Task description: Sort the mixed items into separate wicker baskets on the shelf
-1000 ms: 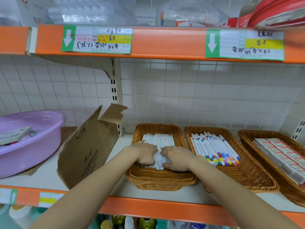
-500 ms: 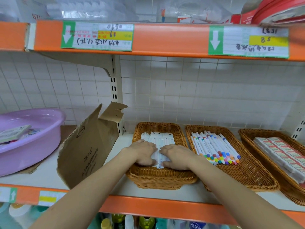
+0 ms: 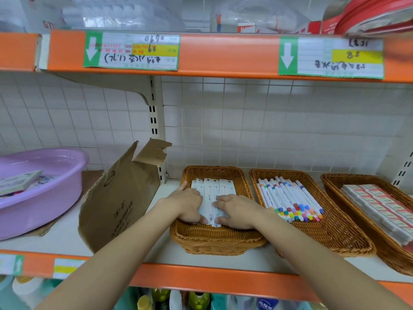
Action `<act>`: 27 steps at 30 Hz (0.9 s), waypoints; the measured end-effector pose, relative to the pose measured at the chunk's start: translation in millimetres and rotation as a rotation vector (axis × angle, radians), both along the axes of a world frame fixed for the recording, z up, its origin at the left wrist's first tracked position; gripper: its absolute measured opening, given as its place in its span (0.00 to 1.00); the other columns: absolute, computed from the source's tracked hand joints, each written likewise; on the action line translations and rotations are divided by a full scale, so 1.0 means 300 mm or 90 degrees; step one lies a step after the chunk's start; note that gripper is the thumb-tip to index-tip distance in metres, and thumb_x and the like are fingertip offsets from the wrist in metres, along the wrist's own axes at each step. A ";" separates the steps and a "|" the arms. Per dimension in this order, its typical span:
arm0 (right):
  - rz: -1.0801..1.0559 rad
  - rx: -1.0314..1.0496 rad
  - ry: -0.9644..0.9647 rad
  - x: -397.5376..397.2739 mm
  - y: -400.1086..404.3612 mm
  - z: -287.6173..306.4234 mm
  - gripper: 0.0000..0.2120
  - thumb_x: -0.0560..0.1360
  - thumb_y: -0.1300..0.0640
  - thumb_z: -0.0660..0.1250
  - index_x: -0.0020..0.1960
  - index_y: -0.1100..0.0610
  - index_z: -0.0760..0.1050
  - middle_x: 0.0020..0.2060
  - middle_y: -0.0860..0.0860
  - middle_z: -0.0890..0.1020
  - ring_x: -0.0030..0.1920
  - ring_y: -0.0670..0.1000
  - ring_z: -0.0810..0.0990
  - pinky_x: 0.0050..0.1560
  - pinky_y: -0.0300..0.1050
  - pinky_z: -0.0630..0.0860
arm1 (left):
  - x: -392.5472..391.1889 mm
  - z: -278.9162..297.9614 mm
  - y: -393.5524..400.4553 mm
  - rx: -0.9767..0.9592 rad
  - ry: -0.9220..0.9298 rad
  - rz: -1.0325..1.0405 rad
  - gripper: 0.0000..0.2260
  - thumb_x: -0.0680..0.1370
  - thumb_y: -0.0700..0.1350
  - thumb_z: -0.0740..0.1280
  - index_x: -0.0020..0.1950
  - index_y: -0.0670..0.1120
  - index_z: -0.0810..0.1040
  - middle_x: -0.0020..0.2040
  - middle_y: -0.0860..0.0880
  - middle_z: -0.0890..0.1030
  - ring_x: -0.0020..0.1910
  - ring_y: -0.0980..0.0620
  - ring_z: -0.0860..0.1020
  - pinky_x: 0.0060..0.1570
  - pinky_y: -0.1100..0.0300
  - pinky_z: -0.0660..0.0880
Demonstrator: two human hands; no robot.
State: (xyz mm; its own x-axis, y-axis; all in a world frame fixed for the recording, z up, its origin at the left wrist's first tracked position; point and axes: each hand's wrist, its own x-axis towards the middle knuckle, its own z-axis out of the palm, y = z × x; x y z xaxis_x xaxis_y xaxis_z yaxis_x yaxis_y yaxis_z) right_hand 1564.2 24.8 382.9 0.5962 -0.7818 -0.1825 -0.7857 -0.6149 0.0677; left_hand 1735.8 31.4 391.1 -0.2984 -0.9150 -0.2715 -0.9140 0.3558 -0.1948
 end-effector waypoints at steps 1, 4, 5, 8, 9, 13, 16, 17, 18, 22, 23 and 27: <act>-0.002 0.001 0.005 0.003 0.000 -0.001 0.29 0.81 0.43 0.56 0.78 0.53 0.56 0.77 0.52 0.57 0.76 0.54 0.58 0.73 0.50 0.59 | 0.002 -0.003 -0.003 0.005 0.000 0.001 0.35 0.77 0.65 0.59 0.75 0.42 0.62 0.75 0.44 0.62 0.76 0.47 0.57 0.75 0.46 0.39; -0.006 0.009 0.014 0.003 -0.002 -0.004 0.29 0.80 0.43 0.58 0.77 0.53 0.57 0.77 0.51 0.58 0.75 0.54 0.59 0.73 0.51 0.60 | 0.003 -0.012 -0.009 0.006 0.000 0.004 0.34 0.76 0.64 0.62 0.74 0.43 0.63 0.74 0.45 0.65 0.75 0.47 0.60 0.75 0.46 0.39; -0.007 0.011 0.013 0.002 -0.003 -0.004 0.29 0.80 0.44 0.58 0.77 0.52 0.57 0.77 0.51 0.59 0.75 0.54 0.60 0.73 0.52 0.61 | 0.001 -0.014 -0.007 0.003 0.000 0.005 0.34 0.76 0.63 0.62 0.74 0.43 0.63 0.74 0.45 0.65 0.75 0.47 0.60 0.74 0.46 0.39; -0.004 0.011 0.008 0.001 -0.003 -0.005 0.28 0.80 0.44 0.59 0.77 0.53 0.58 0.77 0.51 0.60 0.75 0.53 0.60 0.73 0.52 0.61 | -0.008 -0.019 0.000 -0.009 0.006 0.008 0.34 0.76 0.61 0.64 0.76 0.43 0.61 0.76 0.45 0.61 0.76 0.47 0.58 0.75 0.46 0.39; -0.004 0.010 0.006 0.000 -0.003 -0.005 0.28 0.80 0.44 0.59 0.77 0.53 0.58 0.77 0.51 0.60 0.75 0.53 0.61 0.73 0.52 0.62 | -0.011 -0.018 0.003 -0.012 0.010 0.010 0.35 0.76 0.60 0.64 0.76 0.42 0.60 0.77 0.45 0.60 0.76 0.47 0.57 0.75 0.46 0.39; -0.004 0.010 -0.002 0.000 -0.003 -0.004 0.28 0.80 0.44 0.59 0.77 0.52 0.58 0.77 0.51 0.60 0.74 0.53 0.61 0.72 0.52 0.62 | -0.006 -0.009 0.010 -0.012 0.008 0.010 0.36 0.78 0.60 0.62 0.78 0.41 0.54 0.78 0.45 0.55 0.77 0.48 0.53 0.74 0.49 0.37; 0.000 0.001 -0.007 -0.007 0.001 0.005 0.30 0.79 0.43 0.60 0.77 0.53 0.57 0.77 0.51 0.60 0.74 0.53 0.61 0.72 0.51 0.62 | 0.005 -0.004 0.008 -0.003 0.016 0.006 0.37 0.78 0.62 0.59 0.78 0.41 0.54 0.79 0.45 0.52 0.78 0.49 0.50 0.74 0.50 0.36; -0.001 -0.004 -0.005 -0.010 0.002 0.009 0.31 0.79 0.42 0.60 0.77 0.53 0.57 0.76 0.51 0.60 0.74 0.53 0.61 0.72 0.51 0.62 | 0.010 -0.003 0.007 -0.001 0.022 0.004 0.37 0.78 0.63 0.59 0.78 0.42 0.54 0.79 0.46 0.52 0.78 0.49 0.50 0.74 0.50 0.36; -0.003 -0.009 0.000 -0.015 0.003 0.015 0.32 0.79 0.42 0.60 0.77 0.54 0.58 0.76 0.51 0.60 0.74 0.54 0.62 0.72 0.51 0.62 | 0.015 -0.002 0.006 0.002 0.026 0.001 0.37 0.78 0.64 0.59 0.78 0.42 0.55 0.79 0.46 0.53 0.78 0.49 0.51 0.74 0.49 0.36; -0.018 -0.015 0.039 -0.042 -0.005 0.030 0.27 0.77 0.45 0.63 0.72 0.55 0.66 0.71 0.53 0.70 0.68 0.56 0.69 0.67 0.53 0.68 | 0.030 0.009 0.004 0.021 0.031 -0.011 0.35 0.76 0.63 0.63 0.75 0.44 0.63 0.74 0.46 0.66 0.75 0.48 0.60 0.74 0.48 0.38; -0.019 -0.011 0.043 -0.047 -0.006 0.032 0.27 0.78 0.45 0.64 0.73 0.55 0.66 0.71 0.53 0.70 0.69 0.56 0.69 0.68 0.53 0.67 | 0.031 0.011 0.002 0.021 0.026 -0.014 0.34 0.75 0.63 0.64 0.74 0.44 0.64 0.72 0.47 0.68 0.74 0.48 0.62 0.74 0.48 0.39; -0.020 0.007 0.028 -0.063 -0.008 0.036 0.30 0.77 0.45 0.65 0.75 0.55 0.63 0.72 0.52 0.68 0.71 0.55 0.67 0.70 0.52 0.66 | 0.031 0.012 -0.010 0.018 0.031 -0.018 0.32 0.75 0.63 0.64 0.70 0.44 0.70 0.66 0.47 0.74 0.69 0.47 0.67 0.75 0.48 0.43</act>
State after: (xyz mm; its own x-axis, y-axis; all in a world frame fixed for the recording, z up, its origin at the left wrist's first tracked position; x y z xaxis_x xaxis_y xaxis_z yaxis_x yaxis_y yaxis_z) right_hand 1545.4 22.5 393.8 0.5626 -0.7979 -0.2165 -0.8010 -0.5909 0.0961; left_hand 1745.0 28.5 394.6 -0.3380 -0.8983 -0.2809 -0.9116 0.3866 -0.1396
